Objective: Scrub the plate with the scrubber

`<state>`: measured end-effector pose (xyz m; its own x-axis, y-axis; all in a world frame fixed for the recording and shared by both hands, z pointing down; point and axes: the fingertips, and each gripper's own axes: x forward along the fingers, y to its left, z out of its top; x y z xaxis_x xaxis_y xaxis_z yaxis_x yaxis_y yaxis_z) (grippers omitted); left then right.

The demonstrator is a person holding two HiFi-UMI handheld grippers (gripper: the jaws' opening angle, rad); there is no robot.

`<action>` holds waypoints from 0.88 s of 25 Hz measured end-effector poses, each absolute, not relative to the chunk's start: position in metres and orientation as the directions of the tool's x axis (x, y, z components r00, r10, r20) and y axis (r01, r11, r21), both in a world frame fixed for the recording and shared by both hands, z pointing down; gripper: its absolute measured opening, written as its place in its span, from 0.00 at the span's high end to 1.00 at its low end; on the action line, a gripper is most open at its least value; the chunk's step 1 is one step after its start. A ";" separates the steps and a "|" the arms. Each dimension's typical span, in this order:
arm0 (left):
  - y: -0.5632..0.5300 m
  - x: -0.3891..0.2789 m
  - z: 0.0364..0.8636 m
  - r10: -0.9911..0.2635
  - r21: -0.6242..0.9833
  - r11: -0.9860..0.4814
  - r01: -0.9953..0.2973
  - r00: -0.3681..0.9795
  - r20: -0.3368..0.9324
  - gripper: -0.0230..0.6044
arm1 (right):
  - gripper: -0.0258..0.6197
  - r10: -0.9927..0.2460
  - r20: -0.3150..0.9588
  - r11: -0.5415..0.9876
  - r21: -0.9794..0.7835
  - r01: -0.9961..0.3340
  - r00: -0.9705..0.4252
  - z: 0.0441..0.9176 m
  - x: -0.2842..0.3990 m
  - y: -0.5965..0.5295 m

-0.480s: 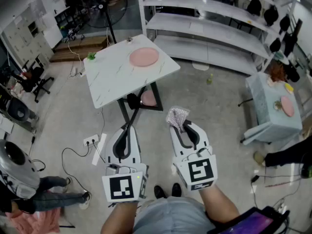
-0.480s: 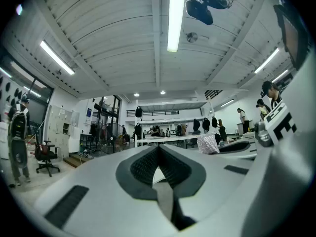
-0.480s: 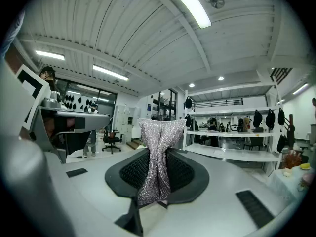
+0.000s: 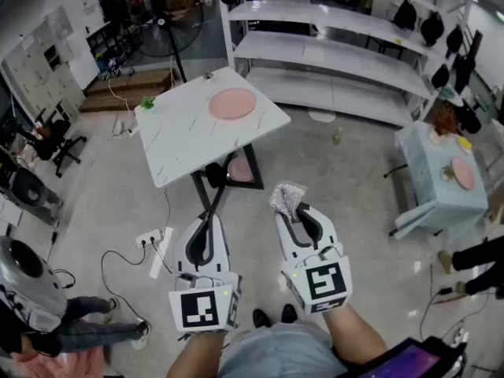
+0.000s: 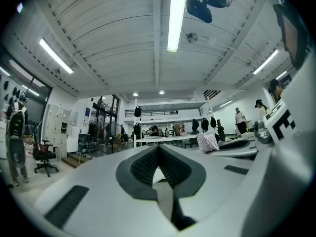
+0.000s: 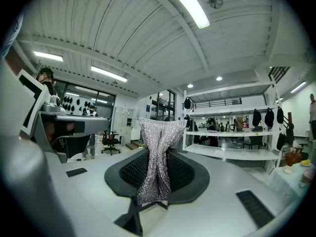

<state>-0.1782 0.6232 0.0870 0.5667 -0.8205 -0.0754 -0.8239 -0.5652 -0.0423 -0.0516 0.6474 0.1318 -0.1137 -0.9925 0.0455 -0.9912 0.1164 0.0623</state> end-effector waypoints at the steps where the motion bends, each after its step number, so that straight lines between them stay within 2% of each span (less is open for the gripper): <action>1: 0.623 -0.180 0.087 -0.819 -0.043 -0.567 -0.822 0.569 -0.075 0.95 | 0.78 -0.993 0.039 0.113 0.050 -0.992 -0.111 0.130 -0.053 0.648; 14: 0.593 -0.192 0.126 -0.814 -0.035 -0.580 -0.814 0.580 -0.004 0.95 | 0.77 -0.996 0.059 0.065 0.051 -0.997 -0.062 0.151 -0.046 0.626; 22: 0.522 -0.153 0.135 -0.802 -0.051 -0.597 -0.800 0.598 0.007 0.95 | 0.77 -0.996 0.074 0.053 0.031 -0.998 -0.051 0.163 -0.009 0.556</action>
<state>-0.1527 0.5217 0.1349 0.5979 -0.8015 0.0066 -0.8003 -0.5974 -0.0508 -0.0088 0.5562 0.1629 -0.0505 -0.9960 0.0744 -0.9981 0.0530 0.0311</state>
